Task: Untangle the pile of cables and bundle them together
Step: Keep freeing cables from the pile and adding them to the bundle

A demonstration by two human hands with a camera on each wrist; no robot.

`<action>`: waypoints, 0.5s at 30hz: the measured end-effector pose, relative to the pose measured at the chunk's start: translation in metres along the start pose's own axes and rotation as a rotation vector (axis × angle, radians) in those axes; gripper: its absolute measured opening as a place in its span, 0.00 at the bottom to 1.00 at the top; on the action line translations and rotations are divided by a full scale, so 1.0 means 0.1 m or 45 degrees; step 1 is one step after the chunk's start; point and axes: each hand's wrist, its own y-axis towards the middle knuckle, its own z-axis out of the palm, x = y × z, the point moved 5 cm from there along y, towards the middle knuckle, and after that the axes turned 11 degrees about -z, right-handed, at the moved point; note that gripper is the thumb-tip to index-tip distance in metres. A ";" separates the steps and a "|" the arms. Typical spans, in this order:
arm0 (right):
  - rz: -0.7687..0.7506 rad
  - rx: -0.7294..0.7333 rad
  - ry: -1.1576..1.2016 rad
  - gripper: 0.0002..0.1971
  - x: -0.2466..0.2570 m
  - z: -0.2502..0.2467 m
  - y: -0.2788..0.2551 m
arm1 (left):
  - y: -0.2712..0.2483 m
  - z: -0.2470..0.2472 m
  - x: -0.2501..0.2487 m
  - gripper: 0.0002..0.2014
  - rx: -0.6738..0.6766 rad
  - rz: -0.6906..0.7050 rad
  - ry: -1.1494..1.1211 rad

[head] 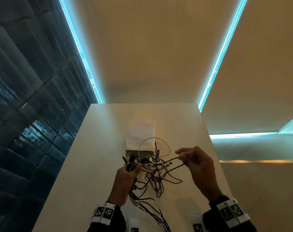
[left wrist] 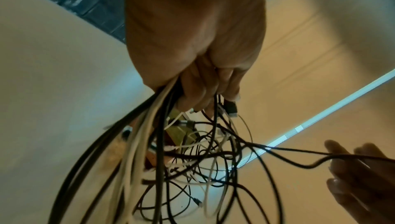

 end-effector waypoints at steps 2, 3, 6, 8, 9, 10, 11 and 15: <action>0.057 -0.077 0.046 0.05 0.00 -0.02 0.07 | -0.03 -0.01 -0.04 0.12 0.011 0.022 0.099; 0.105 -0.117 0.073 0.04 -0.04 -0.04 0.10 | -0.05 -0.02 -0.06 0.13 0.031 0.039 0.144; 0.239 -0.278 0.141 0.08 -0.25 -0.15 0.14 | -0.13 -0.06 -0.09 0.20 0.134 0.062 0.171; 0.331 -0.425 0.165 0.16 -0.43 -0.25 0.17 | -0.18 -0.10 -0.09 0.21 0.235 0.057 0.089; 0.406 -0.495 0.193 0.22 -0.51 -0.31 0.18 | -0.20 -0.12 -0.09 0.20 0.283 0.060 0.041; 0.487 -0.545 0.234 0.26 -0.58 -0.35 0.19 | -0.22 -0.14 -0.09 0.20 0.320 0.065 -0.005; 0.553 -0.562 0.276 0.29 -0.63 -0.38 0.19 | -0.23 -0.16 -0.08 0.21 0.341 0.072 -0.057; 0.550 -0.257 0.312 0.26 -0.61 -0.31 0.21 | -0.24 -0.17 -0.10 0.26 0.385 0.121 -0.337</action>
